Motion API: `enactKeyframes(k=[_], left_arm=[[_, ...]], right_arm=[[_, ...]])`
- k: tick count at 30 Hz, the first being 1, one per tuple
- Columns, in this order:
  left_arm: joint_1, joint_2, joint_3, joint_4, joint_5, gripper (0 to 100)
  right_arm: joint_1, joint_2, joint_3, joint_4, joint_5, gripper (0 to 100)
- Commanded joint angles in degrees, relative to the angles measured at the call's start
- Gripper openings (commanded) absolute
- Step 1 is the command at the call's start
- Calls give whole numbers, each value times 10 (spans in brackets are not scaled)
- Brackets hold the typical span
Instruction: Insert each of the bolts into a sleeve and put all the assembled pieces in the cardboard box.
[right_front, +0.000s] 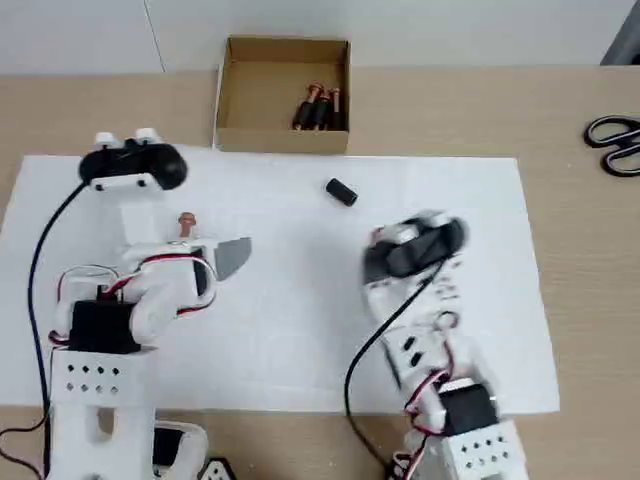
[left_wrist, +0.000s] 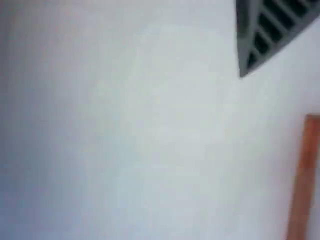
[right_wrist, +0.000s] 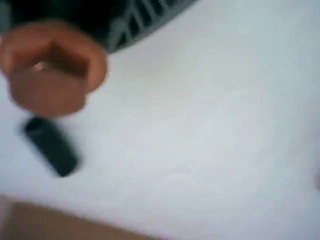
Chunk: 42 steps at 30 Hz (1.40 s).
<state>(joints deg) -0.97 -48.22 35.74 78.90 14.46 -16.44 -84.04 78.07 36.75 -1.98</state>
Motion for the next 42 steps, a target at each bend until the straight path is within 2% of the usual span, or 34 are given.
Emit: enactKeyframes(k=[1,12,21,32,42], left_arm=[[-20,-5,-16,37,0,317],[-79,-5,-17,67,0,317],[-113,-5,-16,124,-3,317],[-145,-5,-16,122,-1,317],[-144,-5,-16,122,-1,316]], right_arm=[[20,28,-134,61,-4,4],[19,400,-461,51,-4,4],[2,707,-695,-87,-7,4],[-22,1084,-910,-393,-5,4],[-62,1319,-1135,-424,-5,4]])
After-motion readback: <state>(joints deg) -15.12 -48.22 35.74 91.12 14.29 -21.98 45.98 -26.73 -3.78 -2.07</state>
